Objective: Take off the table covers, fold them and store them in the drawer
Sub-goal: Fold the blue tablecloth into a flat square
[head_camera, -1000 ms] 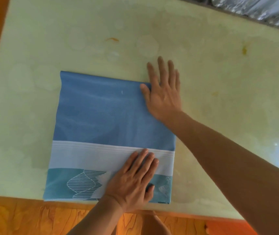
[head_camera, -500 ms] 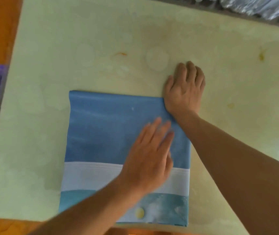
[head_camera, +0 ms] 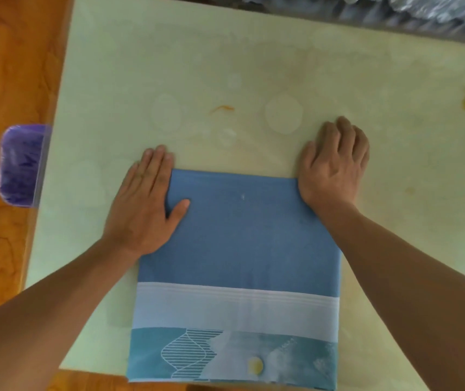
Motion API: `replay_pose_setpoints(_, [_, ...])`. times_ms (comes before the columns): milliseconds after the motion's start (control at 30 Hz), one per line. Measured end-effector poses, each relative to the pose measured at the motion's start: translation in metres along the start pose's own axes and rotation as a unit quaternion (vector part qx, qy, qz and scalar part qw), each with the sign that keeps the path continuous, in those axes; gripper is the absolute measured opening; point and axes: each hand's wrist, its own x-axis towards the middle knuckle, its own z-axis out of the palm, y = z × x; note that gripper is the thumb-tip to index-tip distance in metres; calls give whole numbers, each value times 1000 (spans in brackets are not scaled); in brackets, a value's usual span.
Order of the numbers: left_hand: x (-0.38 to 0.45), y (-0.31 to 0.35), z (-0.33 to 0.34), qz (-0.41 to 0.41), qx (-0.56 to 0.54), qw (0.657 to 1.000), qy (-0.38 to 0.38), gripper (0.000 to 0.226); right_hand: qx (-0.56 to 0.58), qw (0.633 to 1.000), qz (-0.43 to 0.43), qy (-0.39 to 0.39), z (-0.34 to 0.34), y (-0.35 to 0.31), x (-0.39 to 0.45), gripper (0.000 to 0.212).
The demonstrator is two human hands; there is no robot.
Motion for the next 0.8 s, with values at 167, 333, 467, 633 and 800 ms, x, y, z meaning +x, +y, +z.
replay_pose_setpoints(167, [0, 1, 2, -2, 5, 1000, 13, 85, -2, 1000, -2, -5, -2, -4, -1, 48])
replay_pose_setpoints(333, [0, -1, 4, 1, -3, 1000, 24, 84, 37, 988, -143, 46, -39, -47, -57, 56])
replay_pose_setpoints(467, [-1, -2, 5, 9, -13, 999, 30, 83, -47, 979, -172, -96, -33, -19, -132, 66])
replay_pose_setpoints(633, [-2, -4, 9, 18, -8, 999, 34, 81, -55, 987, -40, -147, -22, 50, -120, 71])
replay_pose_setpoints(800, [-8, 7, -9, -3, 36, 999, 29, 76, -71, 983, -50, -164, -27, 41, -119, 70])
